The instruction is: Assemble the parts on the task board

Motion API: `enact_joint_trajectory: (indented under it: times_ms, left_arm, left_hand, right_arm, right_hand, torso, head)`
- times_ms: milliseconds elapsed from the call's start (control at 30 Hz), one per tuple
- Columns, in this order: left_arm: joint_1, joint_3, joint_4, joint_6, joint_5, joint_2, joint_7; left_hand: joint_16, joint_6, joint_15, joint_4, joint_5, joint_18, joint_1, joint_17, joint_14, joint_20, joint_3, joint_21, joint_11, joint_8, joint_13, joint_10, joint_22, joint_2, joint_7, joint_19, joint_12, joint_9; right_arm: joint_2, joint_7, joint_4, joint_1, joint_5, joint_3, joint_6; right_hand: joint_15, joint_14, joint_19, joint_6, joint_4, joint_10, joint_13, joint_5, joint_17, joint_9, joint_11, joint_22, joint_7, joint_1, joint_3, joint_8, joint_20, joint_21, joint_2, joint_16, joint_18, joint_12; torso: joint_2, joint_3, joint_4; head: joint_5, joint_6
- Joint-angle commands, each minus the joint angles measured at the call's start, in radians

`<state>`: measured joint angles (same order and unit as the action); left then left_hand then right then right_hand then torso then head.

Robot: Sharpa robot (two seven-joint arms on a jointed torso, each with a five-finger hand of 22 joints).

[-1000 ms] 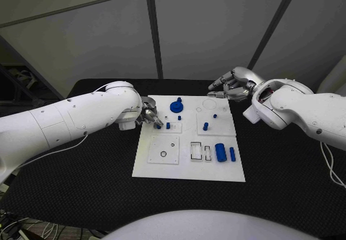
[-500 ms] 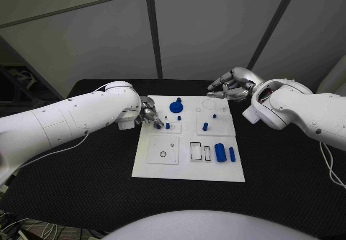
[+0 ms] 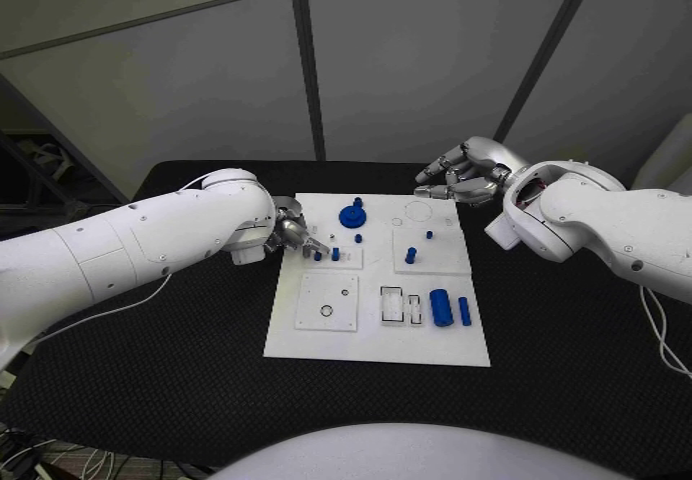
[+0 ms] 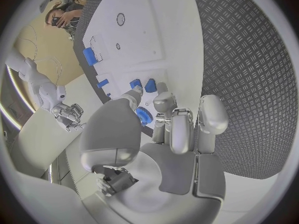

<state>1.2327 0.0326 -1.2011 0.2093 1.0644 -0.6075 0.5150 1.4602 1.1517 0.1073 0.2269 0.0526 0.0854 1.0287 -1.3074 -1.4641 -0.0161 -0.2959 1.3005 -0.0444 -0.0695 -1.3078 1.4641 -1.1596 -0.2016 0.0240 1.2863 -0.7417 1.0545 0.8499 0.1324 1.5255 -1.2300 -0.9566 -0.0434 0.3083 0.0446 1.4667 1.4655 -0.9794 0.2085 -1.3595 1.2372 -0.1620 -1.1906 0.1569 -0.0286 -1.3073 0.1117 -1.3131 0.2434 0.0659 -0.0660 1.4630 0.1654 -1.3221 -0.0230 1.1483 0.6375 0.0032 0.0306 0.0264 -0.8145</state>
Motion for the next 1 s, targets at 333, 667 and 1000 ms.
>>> enact_joint_trajectory:
  times_ms: [333, 667, 1000]
  left_arm:
    - [-0.003, -0.025, -0.010, -0.258, -0.191, -0.031, -0.164]
    - [-0.003, -0.026, -0.003, -0.334, -0.196, -0.006, -0.428]
    - [-0.002, 0.017, 0.039, -0.412, 0.116, 0.064, -0.583]
  left_hand:
    - [-0.150, -0.114, -0.042, 0.066, -0.007, 0.059, 0.098, 0.080, -0.007, -0.026, 0.254, -0.189, 0.041, 0.010, 0.129, -0.041, 0.228, 0.063, 0.046, -0.168, 0.584, -0.113]
    - [-0.658, -0.177, -0.099, -0.053, 0.050, 0.088, 0.410, 0.583, 0.279, -0.079, 0.175, -0.478, 0.099, 0.012, 0.387, -0.254, 0.474, 0.117, 0.102, -0.373, 0.681, -0.331]
    - [-0.703, -0.145, -0.125, -0.134, 0.086, 0.093, 0.521, 0.651, 0.303, -0.112, 0.030, -0.502, 0.139, 0.008, 0.910, -0.344, 0.469, 0.041, 0.121, -0.392, 0.680, -0.609]
  right_arm:
    - [0.006, -0.010, 0.002, -0.002, -0.002, -0.001, 0.001]
    - [0.006, -0.009, 0.002, -0.002, -0.002, -0.001, 0.002]
    - [0.001, -0.010, 0.003, -0.002, -0.013, -0.001, 0.001]
  right_hand:
    - [0.002, 0.025, 0.030, -0.006, 0.003, 0.000, -0.001, -0.004, 0.001, 0.001, 0.001, -0.145, 0.000, 0.005, -0.001, 0.000, 0.001, 0.001, -0.003, 0.002, -0.010, -0.003]
    - [0.002, 0.025, 0.031, -0.005, 0.004, 0.001, -0.001, -0.004, 0.001, 0.001, 0.001, -0.145, 0.000, 0.006, -0.001, 0.000, 0.001, 0.001, -0.002, 0.002, -0.010, -0.003]
    - [0.002, 0.025, 0.031, -0.005, 0.004, 0.000, -0.001, -0.004, 0.000, 0.001, 0.001, -0.146, 0.000, 0.005, -0.001, 0.000, 0.001, 0.002, -0.002, 0.002, -0.009, -0.002]
  torso:
    - [0.000, 0.0006, 0.0001]
    - [0.001, 0.0011, -0.0009]
    - [0.001, 0.0003, -0.0016]
  head:
    - [-0.006, 0.007]
    - [-0.013, 0.017]
    - [-0.022, 0.023]
